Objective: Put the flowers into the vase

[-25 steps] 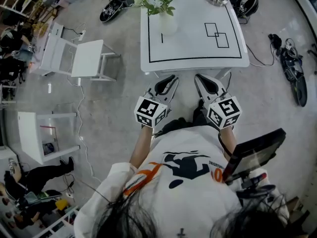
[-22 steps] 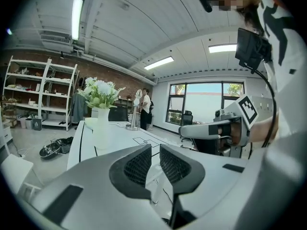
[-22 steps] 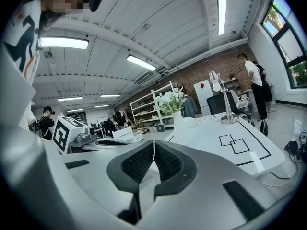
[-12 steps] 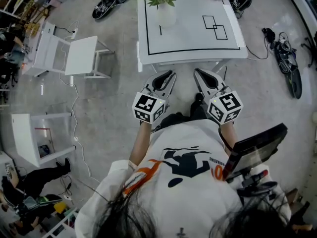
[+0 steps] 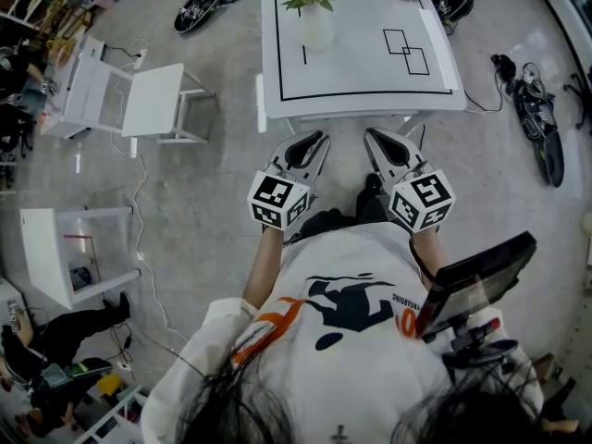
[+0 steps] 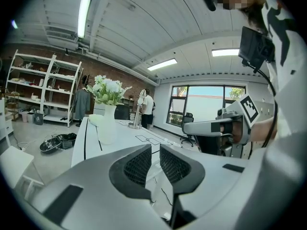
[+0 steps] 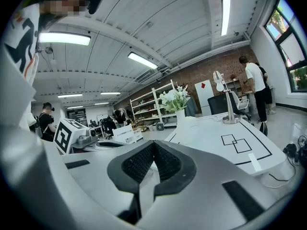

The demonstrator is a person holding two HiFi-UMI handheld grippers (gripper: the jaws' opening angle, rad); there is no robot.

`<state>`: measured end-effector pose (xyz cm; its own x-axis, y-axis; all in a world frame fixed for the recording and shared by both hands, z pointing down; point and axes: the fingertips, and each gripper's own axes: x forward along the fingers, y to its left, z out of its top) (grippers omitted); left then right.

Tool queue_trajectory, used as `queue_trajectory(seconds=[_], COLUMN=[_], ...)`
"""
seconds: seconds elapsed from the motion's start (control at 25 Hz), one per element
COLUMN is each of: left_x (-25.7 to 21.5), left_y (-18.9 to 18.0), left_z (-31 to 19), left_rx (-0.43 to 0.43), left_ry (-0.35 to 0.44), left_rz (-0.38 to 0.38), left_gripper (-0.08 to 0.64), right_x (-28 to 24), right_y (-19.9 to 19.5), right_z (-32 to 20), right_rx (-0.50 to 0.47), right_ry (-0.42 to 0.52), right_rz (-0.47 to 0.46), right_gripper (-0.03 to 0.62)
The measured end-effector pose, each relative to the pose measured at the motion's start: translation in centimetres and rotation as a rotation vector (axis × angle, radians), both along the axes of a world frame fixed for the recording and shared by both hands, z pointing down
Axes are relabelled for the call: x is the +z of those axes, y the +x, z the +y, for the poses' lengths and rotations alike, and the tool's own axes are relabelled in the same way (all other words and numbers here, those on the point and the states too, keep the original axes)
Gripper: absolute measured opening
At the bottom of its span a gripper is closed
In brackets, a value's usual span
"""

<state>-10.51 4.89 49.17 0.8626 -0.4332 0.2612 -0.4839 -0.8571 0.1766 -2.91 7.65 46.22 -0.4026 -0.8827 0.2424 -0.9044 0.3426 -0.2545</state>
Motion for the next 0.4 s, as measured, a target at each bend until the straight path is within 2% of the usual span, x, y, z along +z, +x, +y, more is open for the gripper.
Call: queue_trajectory(seconds=[0.4], left_x=[0.02], left_y=[0.12], left_z=[-0.47], left_rx=[-0.004], left_ry=[-0.013], left_rz=[-0.006], left_gripper=[0.061], right_x=[-0.03], right_y=[0.31], right_z=[-0.50], right_rx=[0.000], right_ry=[-0.009], right_rz=[-0.002], right_gripper=[0.014])
